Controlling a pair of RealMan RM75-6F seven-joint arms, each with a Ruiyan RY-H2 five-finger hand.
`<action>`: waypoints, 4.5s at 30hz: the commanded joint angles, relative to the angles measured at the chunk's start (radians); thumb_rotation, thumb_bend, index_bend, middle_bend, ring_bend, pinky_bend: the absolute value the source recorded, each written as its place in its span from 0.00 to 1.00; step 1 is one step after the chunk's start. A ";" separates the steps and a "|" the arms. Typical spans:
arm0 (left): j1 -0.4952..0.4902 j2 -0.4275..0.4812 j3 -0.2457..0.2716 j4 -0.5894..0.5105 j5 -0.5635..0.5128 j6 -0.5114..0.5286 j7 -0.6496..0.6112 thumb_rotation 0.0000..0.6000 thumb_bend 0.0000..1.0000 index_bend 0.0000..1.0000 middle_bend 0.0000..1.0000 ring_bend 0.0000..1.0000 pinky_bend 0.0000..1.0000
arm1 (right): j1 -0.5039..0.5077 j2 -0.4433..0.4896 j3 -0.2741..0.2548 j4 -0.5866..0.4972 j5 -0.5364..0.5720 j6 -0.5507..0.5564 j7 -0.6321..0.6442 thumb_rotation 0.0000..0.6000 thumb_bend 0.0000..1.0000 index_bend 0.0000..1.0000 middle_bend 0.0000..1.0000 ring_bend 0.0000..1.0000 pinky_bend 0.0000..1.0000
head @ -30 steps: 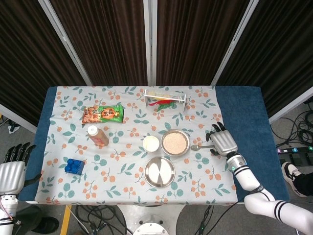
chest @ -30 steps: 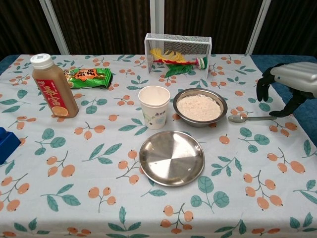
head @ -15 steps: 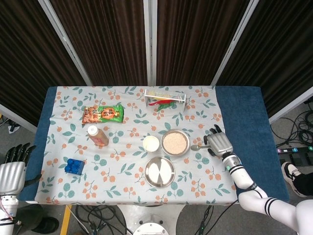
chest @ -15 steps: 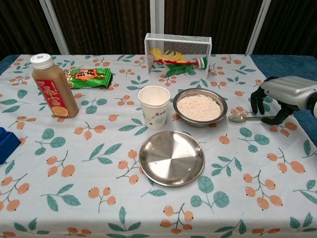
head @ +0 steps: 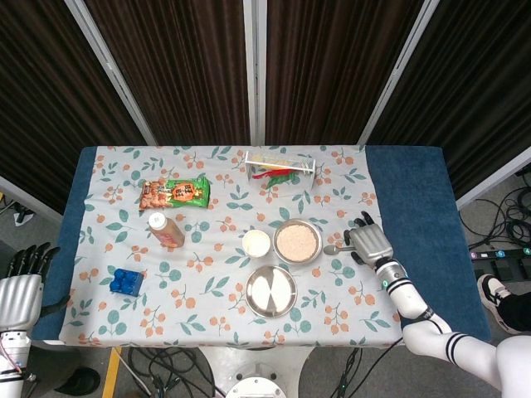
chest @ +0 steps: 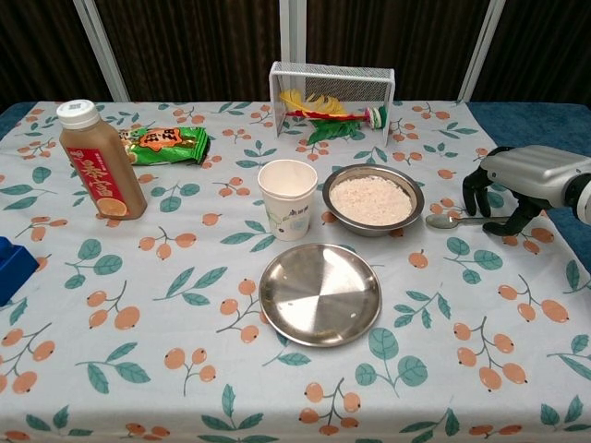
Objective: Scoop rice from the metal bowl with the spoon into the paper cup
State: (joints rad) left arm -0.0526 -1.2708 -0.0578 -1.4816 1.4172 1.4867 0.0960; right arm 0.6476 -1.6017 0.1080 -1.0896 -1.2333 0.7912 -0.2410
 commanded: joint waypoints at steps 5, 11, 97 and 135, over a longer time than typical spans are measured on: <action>0.000 -0.007 0.001 0.009 0.001 0.000 -0.005 1.00 0.05 0.22 0.21 0.11 0.12 | 0.003 0.007 -0.002 -0.008 0.014 -0.010 -0.009 1.00 0.26 0.47 0.50 0.18 0.02; 0.005 -0.012 0.002 0.015 -0.001 0.004 -0.011 1.00 0.05 0.22 0.21 0.11 0.12 | 0.008 0.007 -0.003 -0.013 0.023 -0.019 -0.012 1.00 0.27 0.48 0.51 0.18 0.02; 0.037 -0.044 -0.002 0.063 0.009 0.047 -0.032 1.00 0.05 0.22 0.21 0.11 0.12 | 0.815 0.092 -0.381 -0.343 0.748 -0.103 -0.665 1.00 0.36 0.62 0.61 0.23 0.00; 0.022 -0.023 -0.011 0.027 0.018 0.044 0.006 1.00 0.05 0.22 0.21 0.11 0.12 | 0.586 0.284 -0.119 -0.428 0.309 -0.101 -0.272 1.00 0.36 0.62 0.61 0.24 0.00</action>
State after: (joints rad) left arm -0.0305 -1.2940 -0.0687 -1.4551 1.4352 1.5306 0.1023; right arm 1.2199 -1.3096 -0.0185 -1.5132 -0.9256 0.7038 -0.4965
